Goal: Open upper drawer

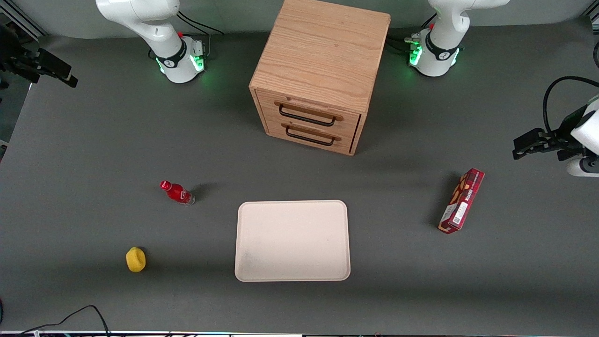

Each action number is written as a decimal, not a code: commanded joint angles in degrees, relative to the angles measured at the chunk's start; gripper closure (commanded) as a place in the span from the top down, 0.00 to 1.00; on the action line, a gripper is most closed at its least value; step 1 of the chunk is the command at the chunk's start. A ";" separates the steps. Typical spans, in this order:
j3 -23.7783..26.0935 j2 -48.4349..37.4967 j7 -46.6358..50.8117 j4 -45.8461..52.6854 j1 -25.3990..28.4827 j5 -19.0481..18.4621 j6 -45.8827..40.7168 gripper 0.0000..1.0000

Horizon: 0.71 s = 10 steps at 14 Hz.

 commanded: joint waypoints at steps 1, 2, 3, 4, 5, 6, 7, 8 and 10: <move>2.10 2.08 -10.01 3.91 -0.06 4.05 -1.47 1.00; 2.28 3.04 -11.17 4.26 -0.06 5.98 -1.47 1.00; 2.37 4.27 -11.44 5.65 -0.06 8.78 -1.12 1.00; 3.15 7.42 -11.97 9.06 0.03 10.38 -1.03 1.00; 5.60 11.19 -14.32 13.62 0.38 11.35 -1.55 1.00; 7.97 14.01 -17.57 16.45 0.29 12.32 -1.56 1.00; 9.56 16.13 -20.30 17.26 0.38 14.59 -1.30 1.00; 10.62 18.41 -22.50 17.79 0.38 18.53 -1.21 1.00; 11.77 22.72 -23.66 18.59 0.29 26.97 -0.77 1.00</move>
